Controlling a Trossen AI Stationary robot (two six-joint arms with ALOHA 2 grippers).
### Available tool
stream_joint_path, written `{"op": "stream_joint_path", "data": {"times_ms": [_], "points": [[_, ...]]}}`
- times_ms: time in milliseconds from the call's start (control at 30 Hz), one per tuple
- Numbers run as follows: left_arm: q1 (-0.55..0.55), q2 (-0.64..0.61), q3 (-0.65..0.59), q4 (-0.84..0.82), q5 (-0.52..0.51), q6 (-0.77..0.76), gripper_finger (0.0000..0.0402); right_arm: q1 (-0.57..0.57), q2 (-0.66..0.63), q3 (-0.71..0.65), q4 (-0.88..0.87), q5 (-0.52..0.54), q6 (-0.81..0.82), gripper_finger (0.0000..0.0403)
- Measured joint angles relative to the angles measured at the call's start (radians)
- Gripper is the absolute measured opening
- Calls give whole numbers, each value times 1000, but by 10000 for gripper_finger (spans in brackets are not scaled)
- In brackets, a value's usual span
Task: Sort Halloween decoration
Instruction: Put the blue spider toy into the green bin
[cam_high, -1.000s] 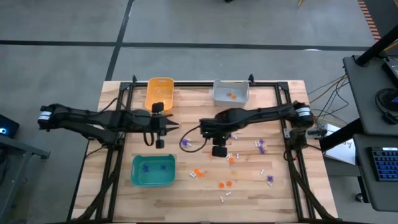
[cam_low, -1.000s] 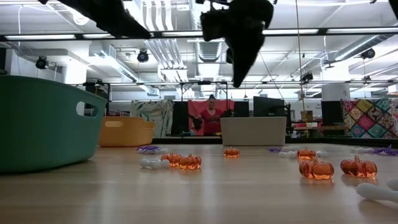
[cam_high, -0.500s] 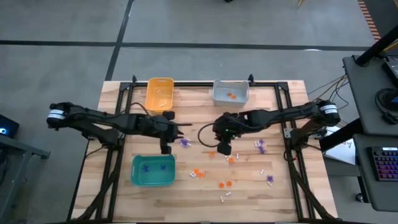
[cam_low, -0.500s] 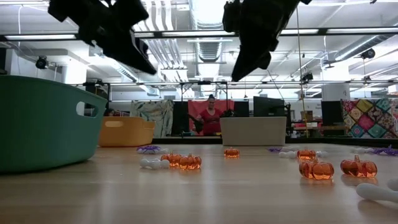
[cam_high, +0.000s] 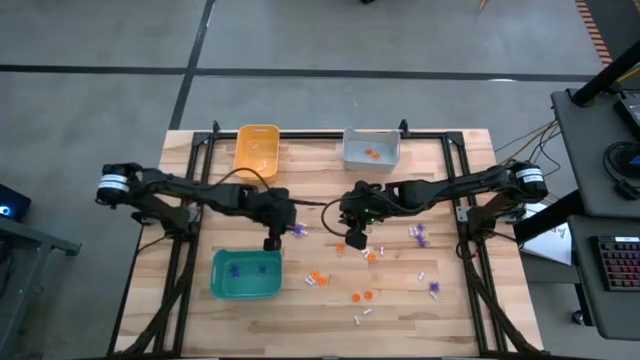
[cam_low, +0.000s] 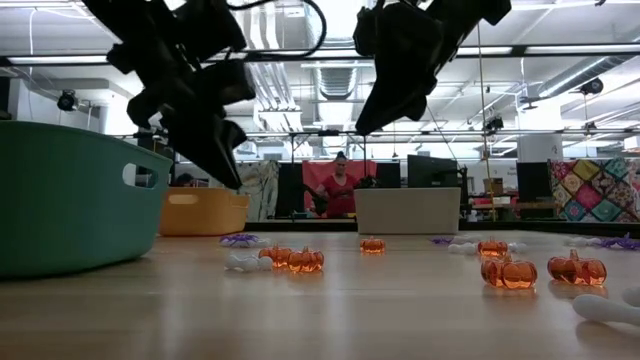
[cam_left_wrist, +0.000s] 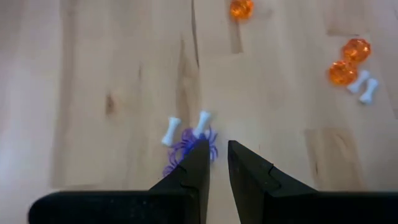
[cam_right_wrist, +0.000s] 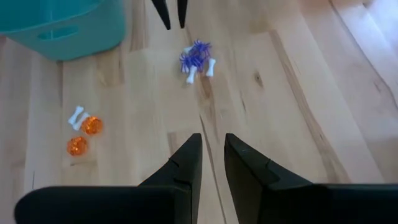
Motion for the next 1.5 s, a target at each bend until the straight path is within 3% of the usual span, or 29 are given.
{"op": "stream_joint_path", "data": {"times_ms": [333,700,1233,1500], "points": [[16,134,164,-205,10,90,40,0,0,-10,52,1,3,59],[60,237,213,-237,40,132,45,0,2,-15,82,2,3,59],[78,253,212,-239,39,141,145,0,2,-21,109,3,-8,59],[79,265,211,-220,39,141,155,0,2,-29,127,3,-8,59]]}}
